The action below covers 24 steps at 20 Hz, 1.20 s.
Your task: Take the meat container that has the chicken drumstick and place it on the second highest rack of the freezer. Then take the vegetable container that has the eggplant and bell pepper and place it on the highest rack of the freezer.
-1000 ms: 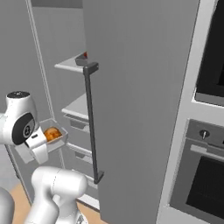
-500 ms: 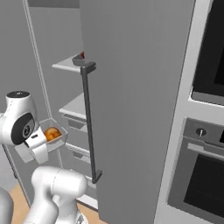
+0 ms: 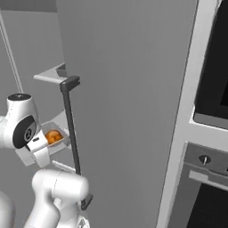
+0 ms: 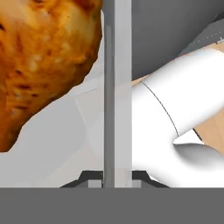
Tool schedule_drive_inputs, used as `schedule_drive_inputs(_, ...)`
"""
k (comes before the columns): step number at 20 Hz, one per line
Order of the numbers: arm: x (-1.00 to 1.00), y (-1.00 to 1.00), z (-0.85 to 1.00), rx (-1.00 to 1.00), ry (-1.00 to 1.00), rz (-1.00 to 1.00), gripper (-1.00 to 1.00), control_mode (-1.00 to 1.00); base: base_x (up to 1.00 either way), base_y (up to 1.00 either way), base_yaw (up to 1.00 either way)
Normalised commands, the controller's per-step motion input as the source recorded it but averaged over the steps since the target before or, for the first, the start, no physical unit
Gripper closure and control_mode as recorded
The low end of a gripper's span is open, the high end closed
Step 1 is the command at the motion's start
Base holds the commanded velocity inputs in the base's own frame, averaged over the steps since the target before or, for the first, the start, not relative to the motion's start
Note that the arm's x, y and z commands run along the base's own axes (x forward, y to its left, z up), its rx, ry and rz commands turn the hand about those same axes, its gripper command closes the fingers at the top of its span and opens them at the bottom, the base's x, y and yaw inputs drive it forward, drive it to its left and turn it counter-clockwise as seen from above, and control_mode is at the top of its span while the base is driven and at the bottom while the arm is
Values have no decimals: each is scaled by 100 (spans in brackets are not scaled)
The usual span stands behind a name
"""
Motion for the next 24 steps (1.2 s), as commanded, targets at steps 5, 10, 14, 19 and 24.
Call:
schedule_drive_inputs(5,0,0,0,0,0,0,100,100,19,68,0)
schedule_drive_inputs(10,0,0,0,0,0,0,100,100,3,0,0)
schedule_drive_inputs(14,41,-41,0,-3,-1,-1,100,-100,0,0,0)
schedule_drive_inputs(19,95,-25,-1,-10,0,0,100,-100,0,0,0)
schedule_drive_inputs(24,99,-3,-15,-17,0,0,100,-100,0,0,0)
